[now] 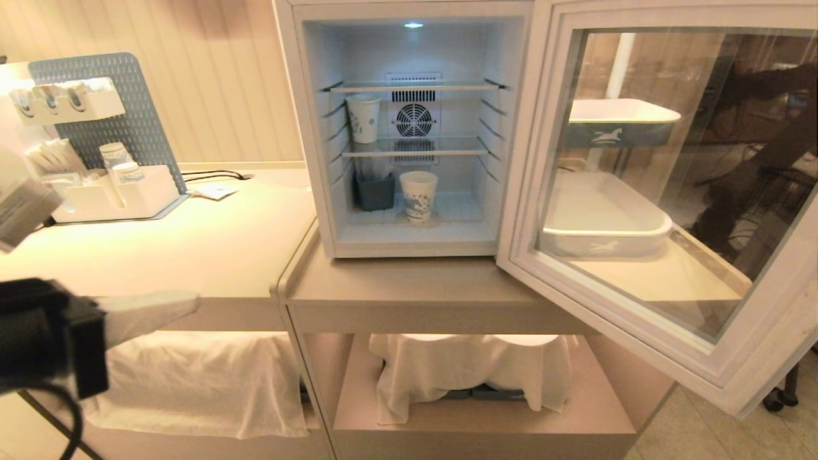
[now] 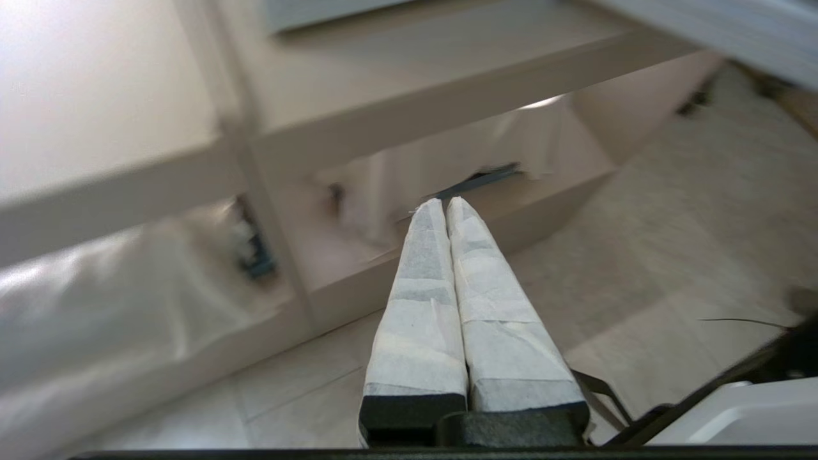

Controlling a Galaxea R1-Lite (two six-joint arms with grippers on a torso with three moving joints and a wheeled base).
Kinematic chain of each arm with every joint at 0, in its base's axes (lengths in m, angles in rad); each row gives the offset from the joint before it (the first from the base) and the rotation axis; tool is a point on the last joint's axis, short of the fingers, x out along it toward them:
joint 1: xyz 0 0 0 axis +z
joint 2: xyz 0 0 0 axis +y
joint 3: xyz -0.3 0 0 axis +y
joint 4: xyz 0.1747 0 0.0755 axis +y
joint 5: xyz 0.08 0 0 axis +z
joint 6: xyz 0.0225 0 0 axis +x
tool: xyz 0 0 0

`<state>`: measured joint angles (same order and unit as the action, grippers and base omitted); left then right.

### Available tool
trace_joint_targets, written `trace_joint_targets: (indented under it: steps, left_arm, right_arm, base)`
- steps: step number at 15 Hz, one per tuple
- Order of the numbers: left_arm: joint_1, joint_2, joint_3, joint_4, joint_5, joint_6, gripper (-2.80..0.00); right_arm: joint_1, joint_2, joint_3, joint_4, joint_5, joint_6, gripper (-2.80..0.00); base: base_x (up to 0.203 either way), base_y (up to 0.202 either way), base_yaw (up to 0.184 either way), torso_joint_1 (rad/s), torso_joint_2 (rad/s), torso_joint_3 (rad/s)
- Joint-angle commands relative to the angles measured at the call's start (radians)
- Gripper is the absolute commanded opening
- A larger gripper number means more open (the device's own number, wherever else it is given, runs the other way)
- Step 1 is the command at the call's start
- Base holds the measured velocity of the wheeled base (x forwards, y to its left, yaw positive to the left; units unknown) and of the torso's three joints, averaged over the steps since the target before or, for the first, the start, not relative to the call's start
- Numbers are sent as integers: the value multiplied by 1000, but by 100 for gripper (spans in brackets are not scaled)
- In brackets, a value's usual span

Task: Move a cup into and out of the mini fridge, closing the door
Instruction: Take the paper cup out of the freezer

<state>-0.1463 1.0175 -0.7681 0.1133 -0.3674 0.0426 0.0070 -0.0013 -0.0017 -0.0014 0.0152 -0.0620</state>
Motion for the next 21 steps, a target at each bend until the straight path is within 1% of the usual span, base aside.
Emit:
trace_joint_targets:
  steps: [1, 2, 3, 4, 5, 6, 7, 8, 9, 10, 11, 12, 13, 15, 17, 18, 19, 20, 21]
  left_arm:
    - [105, -260, 122, 25, -2, 17, -280]
    - [152, -343, 189, 44, -2, 37, -280]
    - [200, -430, 265, 66, -4, 74, -280]
    - [234, -502, 330, 97, -4, 127, -280]
    - [252, -565, 360, 148, 1, 172, -280]
    - [261, -627, 375, 206, 15, 185, -280]
    - [269, -675, 386, 272, 59, 176, -280]
    - [274, -711, 393, 312, 105, 161, -280]
    - [272, -730, 393, 324, 130, 161, -280]
    - [258, -735, 392, 325, 135, 168, -280]
    - [258, -737, 413, 302, 149, 175, -280]
    - [258, -737, 443, 259, 181, 175, -280]
    - [258, -737, 497, 185, 219, 175, -280]
    - [255, -737, 625, 7, 266, 170, -280]
    - [251, -737, 752, -163, 332, 163, -280]
    - [224, -748, 771, -202, 346, 159, -280]
    - [162, -782, 769, -192, 352, 149, -280]
    - [127, -810, 768, -183, 352, 138, -280]
    - [130, -860, 767, -164, 342, 130, -280]
  right_arm:
    - [1, 0, 0, -2, 0, -1, -280]
    - [1, 0, 0, -1, 0, -1, -280]
    - [1, 0, 0, -2, 0, -1, -280]
    - [1, 0, 0, -2, 0, -1, -280]
    - [1, 0, 0, -1, 0, -1, -280]
    - [1, 0, 0, 0, 0, -1, -280]
    - [1, 0, 0, 0, 0, -1, -280]
    - [1, 0, 0, 0, 0, -1, -280]
    - [1, 0, 0, -2, 0, -1, -280]
    - [1, 0, 0, 0, 0, -1, -280]
    - [1, 0, 0, 0, 0, -1, -280]
    - [1, 0, 0, -1, 0, -1, -280]
    - [1, 0, 0, 0, 0, -1, -280]
    - [1, 0, 0, 0, 0, -1, -280]
    - [1, 0, 0, -2, 0, -1, -280]
    - [1, 0, 0, -2, 0, -1, -280]
    - [1, 0, 0, 0, 0, -1, -280]
    - [1, 0, 0, 0, 0, -1, -280]
    - [1, 0, 0, 0, 0, -1, -280]
  base:
    - [0, 0, 0, 0, 0, 0]
    - [0, 0, 0, 0, 0, 0]
    - [0, 0, 0, 0, 0, 0]
    - [0, 0, 0, 0, 0, 0]
    - [0, 0, 0, 0, 0, 0]
    - [0, 0, 0, 0, 0, 0]
    - [0, 0, 0, 0, 0, 0]
    - [0, 0, 0, 0, 0, 0]
    - [0, 0, 0, 0, 0, 0]
    - [0, 0, 0, 0, 0, 0]
    - [0, 0, 0, 0, 0, 0]
    - [0, 0, 0, 0, 0, 0]
    - [0, 0, 0, 0, 0, 0]
    - [0, 0, 0, 0, 0, 0]
    - [0, 0, 0, 0, 0, 0]
    - [0, 0, 0, 0, 0, 0]
    - [0, 0, 0, 0, 0, 0]
    - [0, 0, 0, 0, 0, 0]
    - [0, 0, 0, 0, 0, 0]
